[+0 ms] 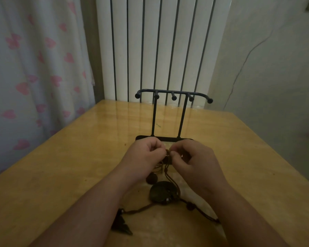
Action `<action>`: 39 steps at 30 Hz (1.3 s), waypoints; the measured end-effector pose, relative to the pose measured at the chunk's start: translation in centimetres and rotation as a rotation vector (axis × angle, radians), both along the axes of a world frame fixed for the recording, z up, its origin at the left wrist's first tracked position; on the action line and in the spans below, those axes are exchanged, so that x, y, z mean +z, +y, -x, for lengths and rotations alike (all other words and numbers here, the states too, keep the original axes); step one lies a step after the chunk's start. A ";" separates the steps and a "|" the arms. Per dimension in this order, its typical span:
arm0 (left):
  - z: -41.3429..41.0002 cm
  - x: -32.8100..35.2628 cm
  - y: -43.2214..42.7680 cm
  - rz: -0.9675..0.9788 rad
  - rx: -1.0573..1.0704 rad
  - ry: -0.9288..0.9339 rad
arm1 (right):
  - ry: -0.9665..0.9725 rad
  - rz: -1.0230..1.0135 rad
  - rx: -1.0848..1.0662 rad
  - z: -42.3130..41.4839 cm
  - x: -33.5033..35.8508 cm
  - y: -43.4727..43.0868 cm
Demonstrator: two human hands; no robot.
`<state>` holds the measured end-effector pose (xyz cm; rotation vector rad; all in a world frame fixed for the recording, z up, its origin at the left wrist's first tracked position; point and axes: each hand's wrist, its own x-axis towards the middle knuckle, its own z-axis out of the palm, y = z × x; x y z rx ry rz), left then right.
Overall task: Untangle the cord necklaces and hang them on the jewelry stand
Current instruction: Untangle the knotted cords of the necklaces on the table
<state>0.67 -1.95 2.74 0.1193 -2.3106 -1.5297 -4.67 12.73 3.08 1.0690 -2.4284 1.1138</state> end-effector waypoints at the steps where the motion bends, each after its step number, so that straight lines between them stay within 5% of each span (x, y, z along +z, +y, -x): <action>1: 0.0 0.0 0.0 0.013 -0.001 -0.001 | -0.005 -0.012 -0.008 0.0 0.0 -0.1; 20: 0.1 -0.1 0.3 0.047 0.045 0.012 | -0.037 0.064 -0.015 0.0 -0.2 -0.2; 34: 0.0 0.1 -0.1 -0.113 0.013 0.013 | -0.353 0.296 0.033 -0.4 0.2 -0.6; 39: 0.1 0.1 0.3 -0.091 0.010 -0.019 | -0.276 0.190 0.000 -0.2 0.2 -0.4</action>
